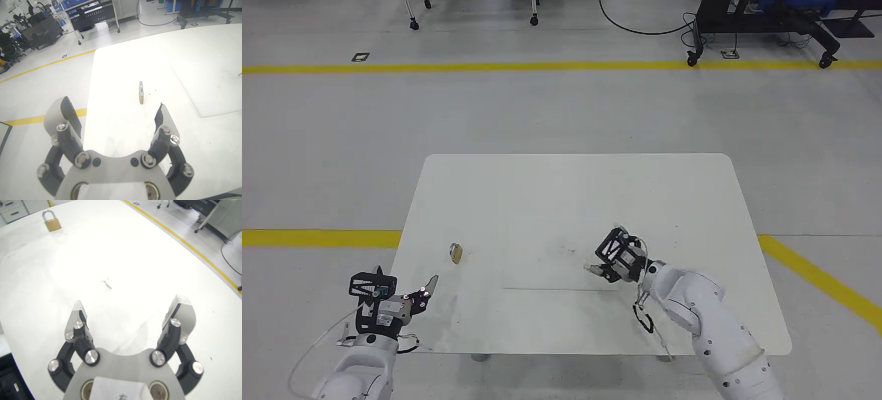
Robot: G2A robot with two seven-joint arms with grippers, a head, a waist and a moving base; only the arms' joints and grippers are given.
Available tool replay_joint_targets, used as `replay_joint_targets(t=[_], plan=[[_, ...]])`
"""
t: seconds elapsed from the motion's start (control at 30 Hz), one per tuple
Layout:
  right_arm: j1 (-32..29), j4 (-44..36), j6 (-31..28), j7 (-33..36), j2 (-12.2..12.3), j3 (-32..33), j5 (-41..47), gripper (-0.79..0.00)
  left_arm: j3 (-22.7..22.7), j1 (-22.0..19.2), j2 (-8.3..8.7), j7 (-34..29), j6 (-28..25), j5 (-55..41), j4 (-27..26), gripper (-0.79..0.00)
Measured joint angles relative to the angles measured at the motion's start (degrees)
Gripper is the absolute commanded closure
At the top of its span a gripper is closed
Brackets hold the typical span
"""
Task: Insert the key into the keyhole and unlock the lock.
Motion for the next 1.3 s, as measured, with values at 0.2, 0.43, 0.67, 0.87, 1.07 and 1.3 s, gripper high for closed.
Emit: replay_joint_targets(t=[0.2,0.43,0.67,0.87,1.07,1.3], plan=[[6.2,4.55,-3.47,4.98,-1.1,-5.72,-0.15,-0.209,0.0,0.0,0.0,0.0,0.0,0.0,0.0,-0.785],[11.78,9.47,2.19,10.32,-3.18,-12.18,-1.02,-0.074,0.0,0.0,0.0,0.0,0.0,0.0,0.0,-0.785],[14.67,12.61,3.92,11.49,-4.52,-15.58,-1.2,-0.071,0.0,0.0,0.0,0.0,0.0,0.0,0.0,-0.785],[16.96,15.27,5.02,13.21,-5.62,-17.9,-1.33,-0.092,0.0,0.0,0.0,0.0,0.0,0.0,0.0,-0.785],[18.25,16.87,6.12,13.38,-6.45,-19.2,-1.39,-0.129,0.0,0.0,0.0,0.0,0.0,0.0,0.0,-0.785],[16.4,15.32,5.3,11.06,-5.77,-16.94,-2.35,-0.225,0.0,0.0,0.0,0.0,0.0,0.0,0.0,-0.785]])
